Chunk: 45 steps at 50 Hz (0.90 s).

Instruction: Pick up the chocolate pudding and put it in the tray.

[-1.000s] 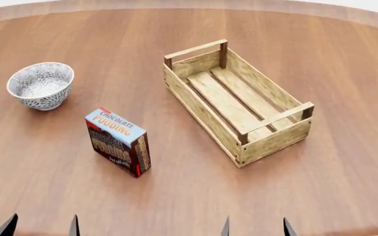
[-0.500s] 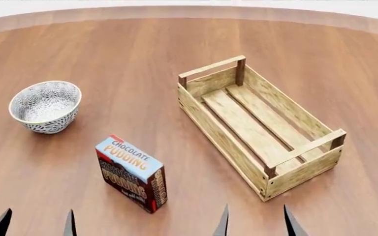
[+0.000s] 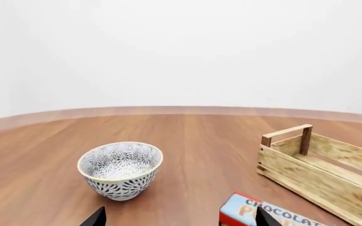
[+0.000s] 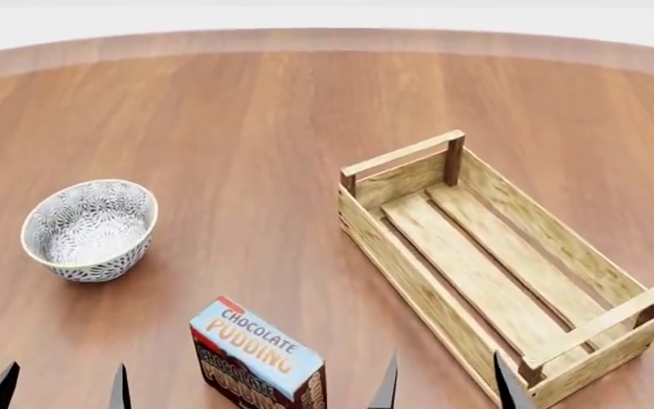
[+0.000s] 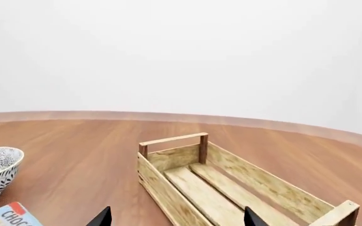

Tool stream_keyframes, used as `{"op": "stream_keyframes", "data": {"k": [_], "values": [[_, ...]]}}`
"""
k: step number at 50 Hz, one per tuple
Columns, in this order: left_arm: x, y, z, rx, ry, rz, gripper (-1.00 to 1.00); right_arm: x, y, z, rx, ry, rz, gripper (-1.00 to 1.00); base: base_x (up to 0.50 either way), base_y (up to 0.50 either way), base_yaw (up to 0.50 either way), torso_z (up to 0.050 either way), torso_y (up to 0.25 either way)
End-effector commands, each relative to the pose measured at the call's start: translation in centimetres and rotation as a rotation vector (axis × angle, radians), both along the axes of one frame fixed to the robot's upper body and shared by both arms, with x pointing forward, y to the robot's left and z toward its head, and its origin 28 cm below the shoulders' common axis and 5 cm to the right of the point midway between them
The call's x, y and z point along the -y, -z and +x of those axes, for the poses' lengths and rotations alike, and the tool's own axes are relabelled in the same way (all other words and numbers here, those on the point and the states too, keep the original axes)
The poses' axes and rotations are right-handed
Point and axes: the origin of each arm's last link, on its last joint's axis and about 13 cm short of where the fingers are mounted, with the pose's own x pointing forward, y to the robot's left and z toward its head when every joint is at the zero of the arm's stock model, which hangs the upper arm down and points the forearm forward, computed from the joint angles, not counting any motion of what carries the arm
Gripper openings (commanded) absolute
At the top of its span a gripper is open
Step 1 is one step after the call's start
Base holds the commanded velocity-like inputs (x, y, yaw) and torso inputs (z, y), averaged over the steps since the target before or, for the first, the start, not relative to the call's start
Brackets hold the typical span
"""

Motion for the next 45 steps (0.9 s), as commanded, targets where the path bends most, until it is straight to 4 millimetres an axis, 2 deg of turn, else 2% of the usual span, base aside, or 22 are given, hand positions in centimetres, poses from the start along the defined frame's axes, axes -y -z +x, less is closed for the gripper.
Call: {"op": "stream_keyframes", "data": {"k": [1, 23, 31, 45], "values": [[0.0, 0.0, -0.1, 0.000, 0.004, -0.002, 1.00, 0.1, -0.1, -0.1, 0.000, 0.001, 0.007, 1.00, 0.32, 0.06, 0.00, 0.000, 0.000], [-0.1, -0.3, -0.3, 0.006, 0.014, -0.014, 1.00, -0.1, -0.7, 0.3, 0.008, 0.004, 0.012, 1.00, 0.32, 0.01, 0.00, 0.000, 0.000], [0.0, -0.6, -0.5, 0.014, 0.023, -0.019, 1.00, 0.1, -1.9, 0.3, -0.053, -0.122, 0.083, 1.00, 0.03, 0.00, 0.00, 0.000, 0.000], [0.0, -0.6, -0.5, 0.014, 0.024, -0.021, 1.00, 1.4, -1.7, -1.3, -0.108, -0.305, 0.105, 1.00, 0.00, 0.00, 0.00, 0.000, 0.000]]}}
